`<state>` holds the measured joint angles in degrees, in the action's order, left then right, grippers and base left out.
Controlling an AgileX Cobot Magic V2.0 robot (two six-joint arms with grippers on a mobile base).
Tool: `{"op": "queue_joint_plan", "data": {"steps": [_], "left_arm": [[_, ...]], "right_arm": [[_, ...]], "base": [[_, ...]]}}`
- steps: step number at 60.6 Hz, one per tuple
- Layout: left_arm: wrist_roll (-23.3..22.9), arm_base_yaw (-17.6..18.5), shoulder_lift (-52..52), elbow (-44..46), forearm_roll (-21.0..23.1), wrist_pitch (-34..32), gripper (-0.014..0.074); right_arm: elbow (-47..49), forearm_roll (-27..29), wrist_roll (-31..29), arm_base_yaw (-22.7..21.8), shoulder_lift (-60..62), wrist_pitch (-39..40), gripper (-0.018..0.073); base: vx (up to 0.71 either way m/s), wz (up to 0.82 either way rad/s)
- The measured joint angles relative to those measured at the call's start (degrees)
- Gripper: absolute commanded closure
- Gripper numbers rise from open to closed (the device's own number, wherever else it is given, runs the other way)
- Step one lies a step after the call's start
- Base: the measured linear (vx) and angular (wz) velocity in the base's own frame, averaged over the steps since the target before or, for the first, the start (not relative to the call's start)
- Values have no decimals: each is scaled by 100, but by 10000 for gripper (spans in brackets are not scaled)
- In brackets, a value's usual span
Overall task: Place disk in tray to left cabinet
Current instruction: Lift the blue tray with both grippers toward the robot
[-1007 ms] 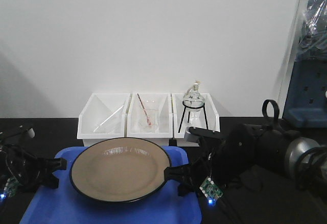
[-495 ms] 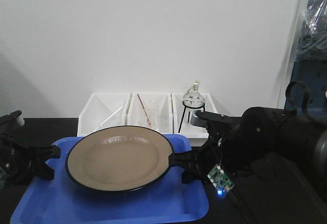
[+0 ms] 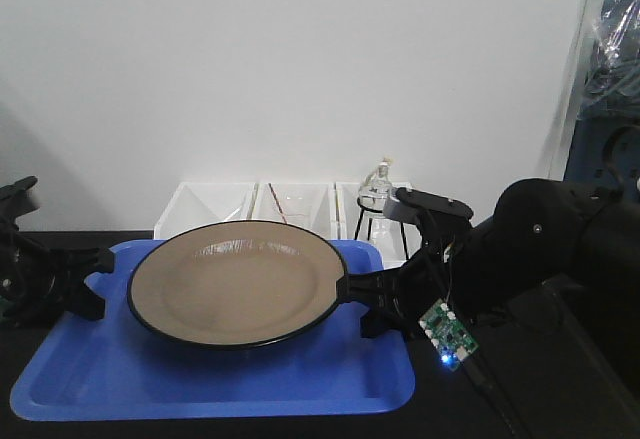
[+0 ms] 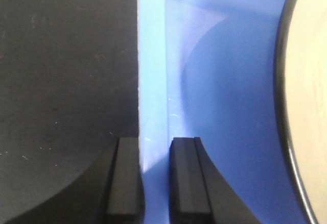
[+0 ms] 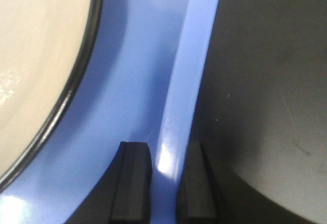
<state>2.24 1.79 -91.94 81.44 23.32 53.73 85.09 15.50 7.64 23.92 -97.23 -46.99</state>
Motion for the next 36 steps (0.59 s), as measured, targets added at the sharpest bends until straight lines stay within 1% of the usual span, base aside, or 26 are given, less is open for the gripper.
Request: {"op": "queue_joint_plan", "data": {"steps": [12, 36], "left_arm": [[-96, 0, 51, 8, -23, 25, 597], [-96, 0, 228, 8, -30, -20, 597]], "right_arm": [[251, -54, 0, 0, 0, -99, 565], [259, -64, -16, 0, 0, -152, 565]], "base": [[0, 0], [0, 0]]}}
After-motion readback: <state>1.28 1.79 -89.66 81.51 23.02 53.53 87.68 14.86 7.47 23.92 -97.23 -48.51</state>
